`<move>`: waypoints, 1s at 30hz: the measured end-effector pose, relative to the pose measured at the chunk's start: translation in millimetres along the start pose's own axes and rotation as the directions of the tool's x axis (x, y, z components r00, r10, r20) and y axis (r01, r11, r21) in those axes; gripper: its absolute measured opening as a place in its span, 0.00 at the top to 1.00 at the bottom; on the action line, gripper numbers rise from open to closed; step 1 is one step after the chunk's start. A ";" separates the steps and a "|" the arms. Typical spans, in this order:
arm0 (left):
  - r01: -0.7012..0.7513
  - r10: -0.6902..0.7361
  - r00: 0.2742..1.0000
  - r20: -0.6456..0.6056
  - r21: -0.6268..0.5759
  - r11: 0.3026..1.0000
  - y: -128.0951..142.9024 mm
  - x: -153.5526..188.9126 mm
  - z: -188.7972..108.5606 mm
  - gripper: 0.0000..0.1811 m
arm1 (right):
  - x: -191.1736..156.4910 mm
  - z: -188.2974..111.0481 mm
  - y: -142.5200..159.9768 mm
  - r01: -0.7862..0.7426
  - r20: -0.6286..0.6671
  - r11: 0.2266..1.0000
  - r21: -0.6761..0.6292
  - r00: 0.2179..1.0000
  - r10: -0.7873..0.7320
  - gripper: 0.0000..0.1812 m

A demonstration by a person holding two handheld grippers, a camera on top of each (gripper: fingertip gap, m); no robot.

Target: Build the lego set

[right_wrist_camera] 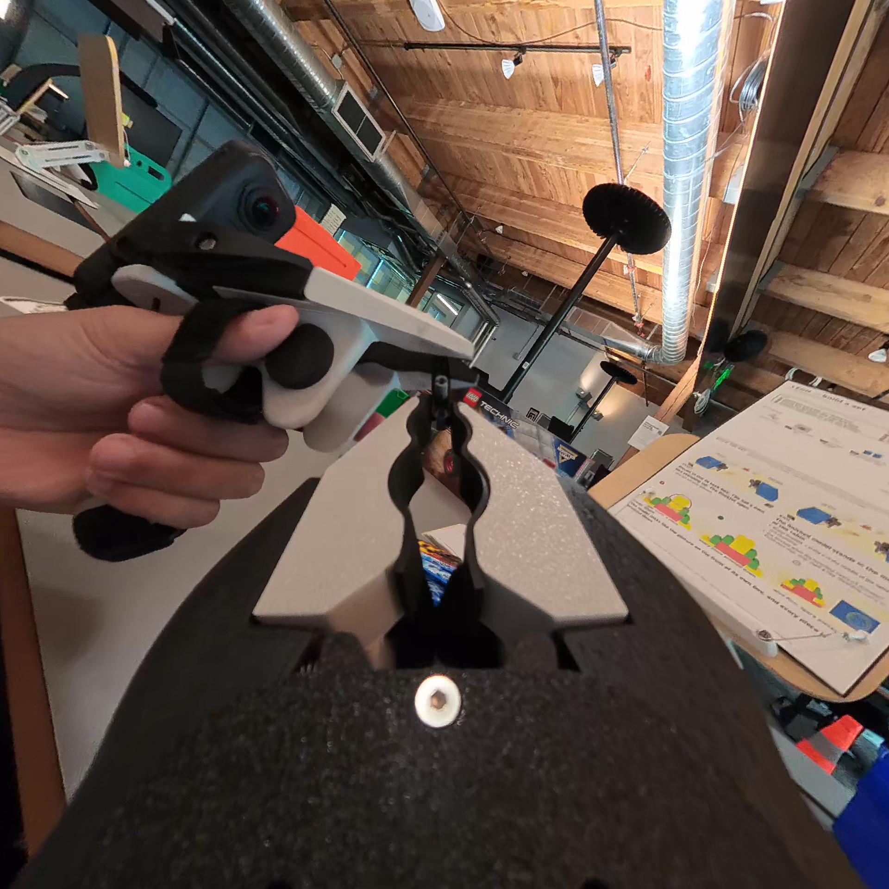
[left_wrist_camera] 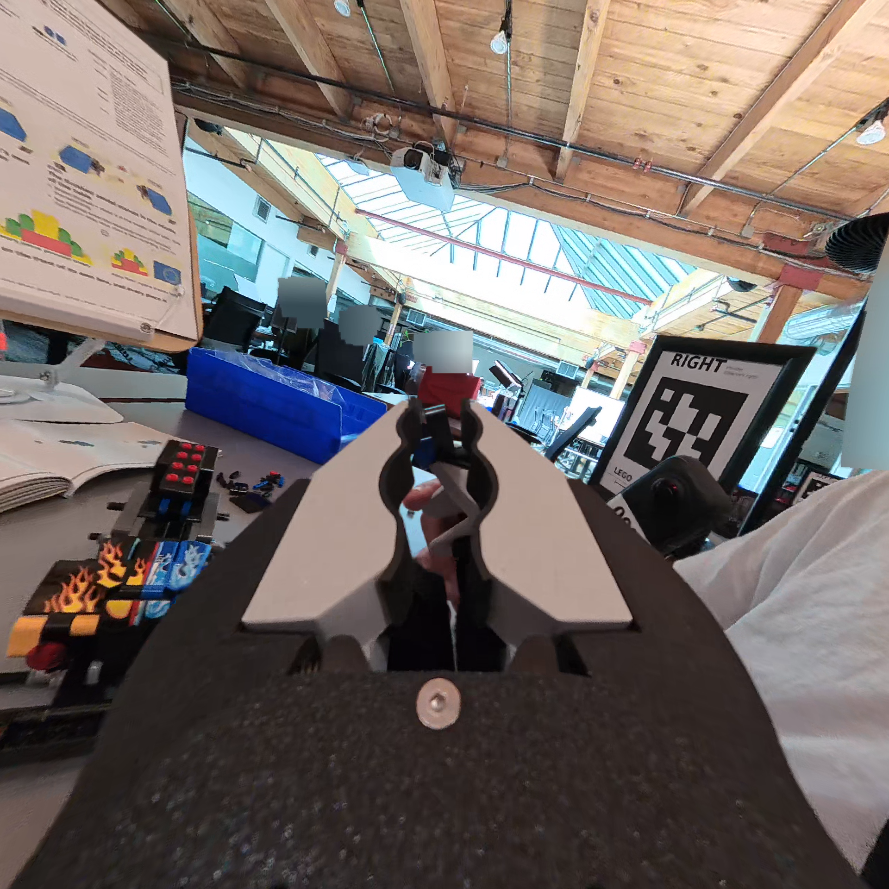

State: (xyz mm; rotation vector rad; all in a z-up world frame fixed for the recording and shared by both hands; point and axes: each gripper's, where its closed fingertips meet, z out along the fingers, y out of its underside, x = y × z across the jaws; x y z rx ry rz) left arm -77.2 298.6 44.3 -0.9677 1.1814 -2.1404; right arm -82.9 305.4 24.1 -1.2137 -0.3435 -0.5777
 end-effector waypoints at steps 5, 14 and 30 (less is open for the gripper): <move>-0.034 0.047 0.996 0.071 -0.175 0.984 -5.6 -22.6 -10.7 0.91 | 4.3 1.4 8.9 0.008 0.024 0.999 -0.038 1.000 -0.007 0.97; 0.102 -0.093 0.993 0.072 -0.142 0.985 6.1 -25.2 -7.0 0.91 | 12.8 6.9 12.2 -0.066 -0.030 0.996 -0.054 0.997 0.064 0.96; 0.116 -0.134 0.982 -0.132 -0.138 0.984 11.7 -5.4 -6.4 0.91 | 6.3 3.7 -2.0 -0.856 0.385 0.514 -0.057 0.456 0.802 0.97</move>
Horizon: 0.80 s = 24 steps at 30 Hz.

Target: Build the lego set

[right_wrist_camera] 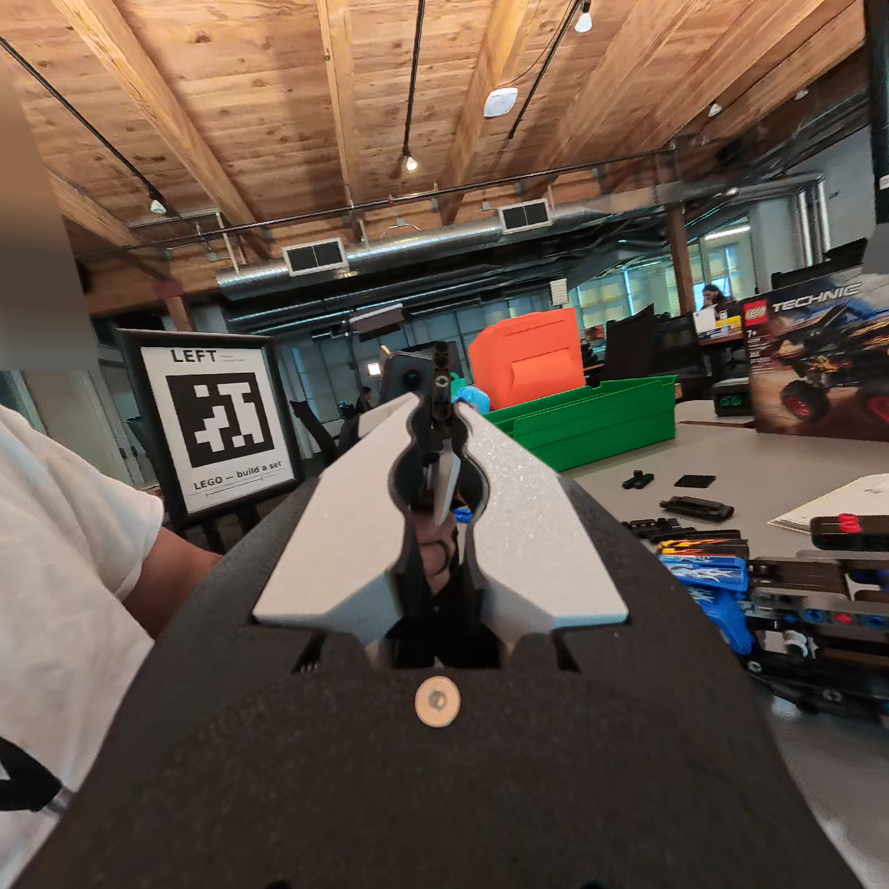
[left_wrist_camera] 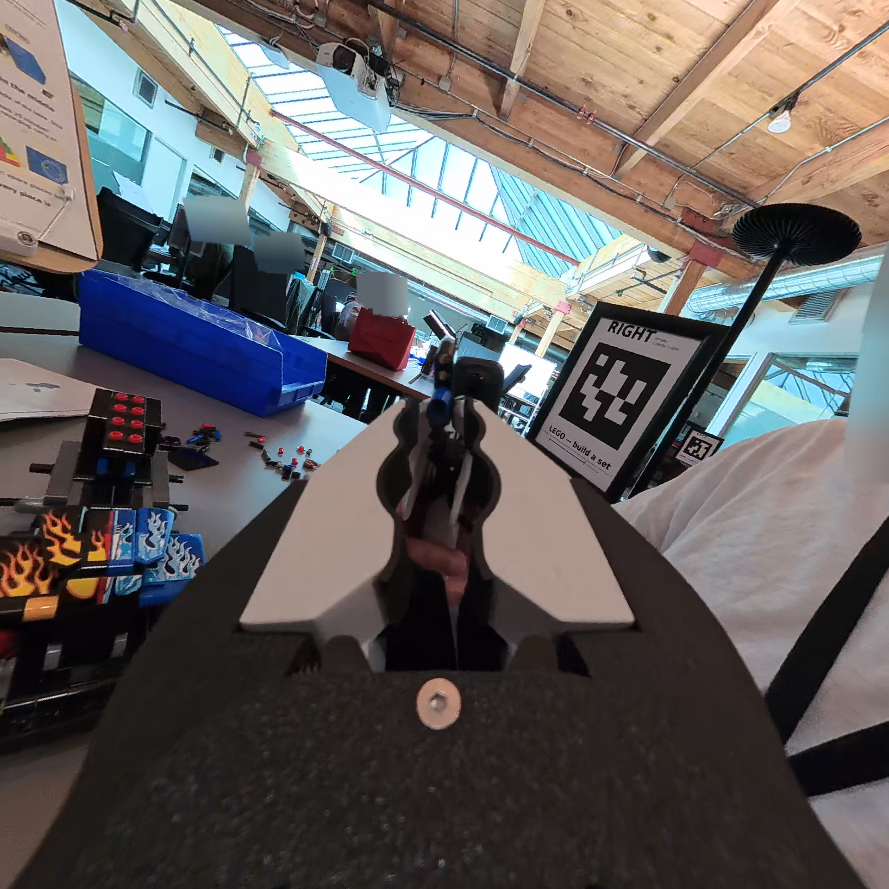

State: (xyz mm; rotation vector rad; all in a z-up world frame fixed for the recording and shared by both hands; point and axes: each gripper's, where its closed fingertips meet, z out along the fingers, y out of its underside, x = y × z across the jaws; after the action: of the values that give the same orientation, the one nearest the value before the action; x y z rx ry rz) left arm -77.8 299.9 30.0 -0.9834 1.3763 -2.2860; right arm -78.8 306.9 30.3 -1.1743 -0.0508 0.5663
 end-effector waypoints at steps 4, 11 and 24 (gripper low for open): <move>-0.055 0.053 0.998 -0.036 -0.051 0.997 3.4 8.3 -0.6 0.92 | -6.9 0.3 6.0 -0.002 0.063 0.998 -0.070 0.998 0.007 0.97; -0.121 0.111 0.990 -0.090 -0.119 0.985 11.1 15.0 -4.4 0.95 | -13.3 -3.7 14.2 0.015 0.125 0.987 -0.161 0.992 0.005 0.97; -0.055 0.049 0.996 -0.080 -0.084 0.995 10.0 8.8 -2.7 0.97 | -10.9 -2.2 25.1 -0.044 0.093 0.988 -0.148 0.994 0.058 0.97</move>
State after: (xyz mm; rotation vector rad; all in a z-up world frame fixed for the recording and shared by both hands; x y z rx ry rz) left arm -87.0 291.8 24.1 -0.8813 1.5248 -2.2657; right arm -97.4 306.9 10.0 -1.2919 -0.1476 0.6736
